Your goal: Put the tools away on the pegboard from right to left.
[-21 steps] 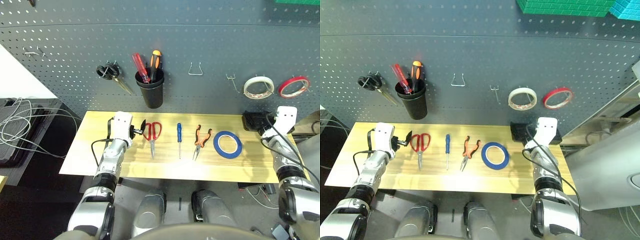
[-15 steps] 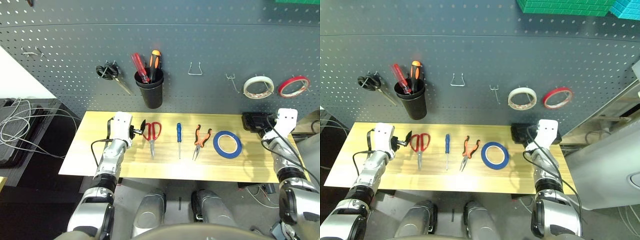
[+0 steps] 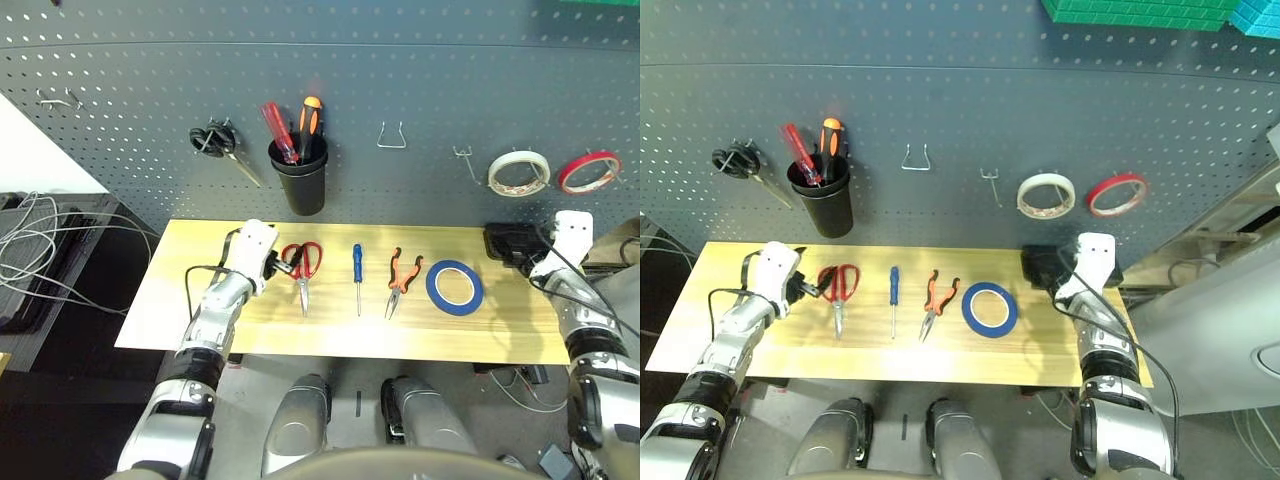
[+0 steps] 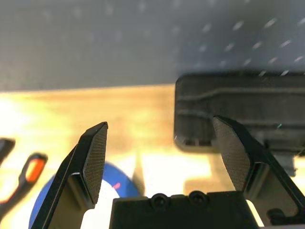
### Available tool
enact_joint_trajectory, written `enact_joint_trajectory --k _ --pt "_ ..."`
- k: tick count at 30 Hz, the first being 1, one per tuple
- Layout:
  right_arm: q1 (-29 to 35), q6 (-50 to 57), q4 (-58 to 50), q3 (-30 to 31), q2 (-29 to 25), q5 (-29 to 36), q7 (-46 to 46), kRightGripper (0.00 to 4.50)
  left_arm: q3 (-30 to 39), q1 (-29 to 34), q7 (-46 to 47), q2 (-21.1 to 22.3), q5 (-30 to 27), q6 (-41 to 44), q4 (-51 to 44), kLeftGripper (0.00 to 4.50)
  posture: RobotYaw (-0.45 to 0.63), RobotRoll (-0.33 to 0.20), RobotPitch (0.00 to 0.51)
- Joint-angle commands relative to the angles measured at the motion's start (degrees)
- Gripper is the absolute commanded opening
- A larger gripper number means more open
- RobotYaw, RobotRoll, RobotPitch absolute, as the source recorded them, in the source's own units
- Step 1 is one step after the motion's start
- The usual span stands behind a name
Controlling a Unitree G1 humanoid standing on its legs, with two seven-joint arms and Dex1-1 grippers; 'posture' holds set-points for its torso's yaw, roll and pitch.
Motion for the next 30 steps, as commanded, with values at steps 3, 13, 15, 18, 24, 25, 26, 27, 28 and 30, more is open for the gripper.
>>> enact_joint_trajectory --k 3,13,15,18,24,25,26,27,28,30 --pt "-1.1 4.9 -1.0 4.3 1.8 -3.5 -1.0 4.50 -2.7 -0.1 -1.3 -1.0 1.3 2.1 -1.6 4.48 0.09 0.000 0.169" --pt "-0.5 11.1 -2.8 8.0 4.0 -5.8 -1.9 4.50 -3.6 2.7 -1.3 -3.3 0.6 4.8 -5.2 4.48 0.09 0.000 0.179" --pt "-0.1 11.9 -2.5 8.1 4.2 -6.1 -2.6 4.50 -4.0 2.8 -1.7 -3.5 0.5 5.0 -5.4 4.48 0.09 0.000 0.177" --pt "0.2 12.5 -1.6 8.0 4.6 -6.4 -3.6 4.50 -4.4 2.4 -2.1 -3.8 0.5 5.1 -5.2 4.48 0.09 0.000 0.174" --pt "0.7 14.2 -0.6 8.3 5.4 -7.4 -5.3 4.50 -5.1 1.6 -3.4 -4.6 0.4 4.0 -5.1 4.48 0.09 0.000 0.174" --pt "0.8 14.7 -0.7 8.2 5.5 -7.4 -5.5 4.50 -5.4 1.6 -3.9 -4.7 0.3 3.5 -5.4 4.48 0.09 0.000 0.174" --pt "0.8 15.4 -0.7 8.2 5.5 -7.4 -5.7 4.50 -5.7 1.7 -4.7 -4.8 0.2 3.0 -5.7 4.48 0.09 0.000 0.174" --pt "0.9 16.0 -0.8 8.2 5.4 -7.5 -5.8 4.50 -6.4 2.0 -5.9 -4.8 0.1 2.3 -6.5 4.48 0.09 0.000 0.174" --pt "1.1 16.6 -0.6 8.2 5.4 -7.5 -6.0 4.50 -7.4 2.4 -7.2 -4.8 0.2 1.6 -7.4 4.48 0.09 0.000 0.174" --pt "1.2 17.8 -0.5 8.1 5.3 -7.4 -6.2 4.50 -8.7 3.1 -9.0 -4.7 0.3 0.5 -8.5 4.48 0.09 0.000 0.174"
